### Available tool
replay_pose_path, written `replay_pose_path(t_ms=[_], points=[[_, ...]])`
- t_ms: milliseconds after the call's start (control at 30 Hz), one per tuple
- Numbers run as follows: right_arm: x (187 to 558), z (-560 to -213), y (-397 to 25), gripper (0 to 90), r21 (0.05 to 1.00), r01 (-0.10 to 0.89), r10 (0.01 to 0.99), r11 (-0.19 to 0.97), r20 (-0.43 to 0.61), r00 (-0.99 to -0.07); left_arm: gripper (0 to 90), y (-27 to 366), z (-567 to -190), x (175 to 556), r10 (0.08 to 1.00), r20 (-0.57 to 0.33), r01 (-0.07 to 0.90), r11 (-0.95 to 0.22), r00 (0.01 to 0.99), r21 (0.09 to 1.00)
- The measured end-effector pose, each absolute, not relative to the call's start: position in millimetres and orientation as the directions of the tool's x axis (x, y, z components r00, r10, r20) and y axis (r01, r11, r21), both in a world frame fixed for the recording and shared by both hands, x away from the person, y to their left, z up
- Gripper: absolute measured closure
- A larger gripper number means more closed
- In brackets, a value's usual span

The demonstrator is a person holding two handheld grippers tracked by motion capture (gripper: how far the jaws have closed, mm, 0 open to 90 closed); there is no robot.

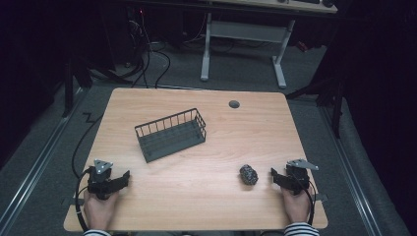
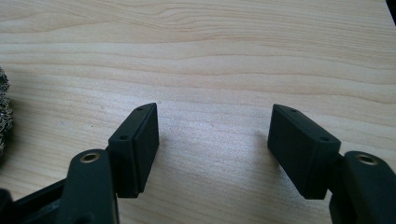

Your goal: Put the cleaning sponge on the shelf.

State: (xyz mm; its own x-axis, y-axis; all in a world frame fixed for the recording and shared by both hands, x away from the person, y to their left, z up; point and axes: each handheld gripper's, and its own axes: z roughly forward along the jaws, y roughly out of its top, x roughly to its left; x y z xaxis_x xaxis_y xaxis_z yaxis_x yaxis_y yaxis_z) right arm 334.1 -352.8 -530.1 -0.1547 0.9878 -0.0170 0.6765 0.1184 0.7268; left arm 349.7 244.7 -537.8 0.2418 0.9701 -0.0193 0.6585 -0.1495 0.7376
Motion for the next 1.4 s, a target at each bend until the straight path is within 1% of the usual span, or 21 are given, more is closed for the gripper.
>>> replay_pose_path(t_ms=[600,700,867,1133,1400], points=[[334.2,-530.1,-352.8,33.0,0.726,0.677,0.987,0.121,-0.016,-0.159,21.0,246.1,-537.7,350.2,0.967,-0.038,0.660,-0.143,0.253,0.738],[334.2,-530.1,-352.7,32.9,0.726,0.677,0.987,0.121,-0.016,-0.159,22.6,246.0,-537.7,349.9,0.966,-0.023,0.657,-0.156,0.256,0.737],[334.1,-530.0,-352.7,32.8,0.725,0.678,0.987,0.122,-0.017,-0.159,25.9,249.3,-537.0,349.5,0.969,-0.052,0.658,-0.125,0.242,0.743],[334.2,-530.0,-352.8,32.7,0.725,0.677,0.987,0.124,-0.018,-0.161,26.7,249.9,-535.2,347.9,0.963,-0.083,0.664,-0.111,0.254,0.740],[334.2,-530.0,-352.7,32.5,0.725,0.677,0.987,0.124,-0.018,-0.162,26.8,248.2,-529.6,347.5,0.957,-0.094,0.657,-0.115,0.274,0.745]])
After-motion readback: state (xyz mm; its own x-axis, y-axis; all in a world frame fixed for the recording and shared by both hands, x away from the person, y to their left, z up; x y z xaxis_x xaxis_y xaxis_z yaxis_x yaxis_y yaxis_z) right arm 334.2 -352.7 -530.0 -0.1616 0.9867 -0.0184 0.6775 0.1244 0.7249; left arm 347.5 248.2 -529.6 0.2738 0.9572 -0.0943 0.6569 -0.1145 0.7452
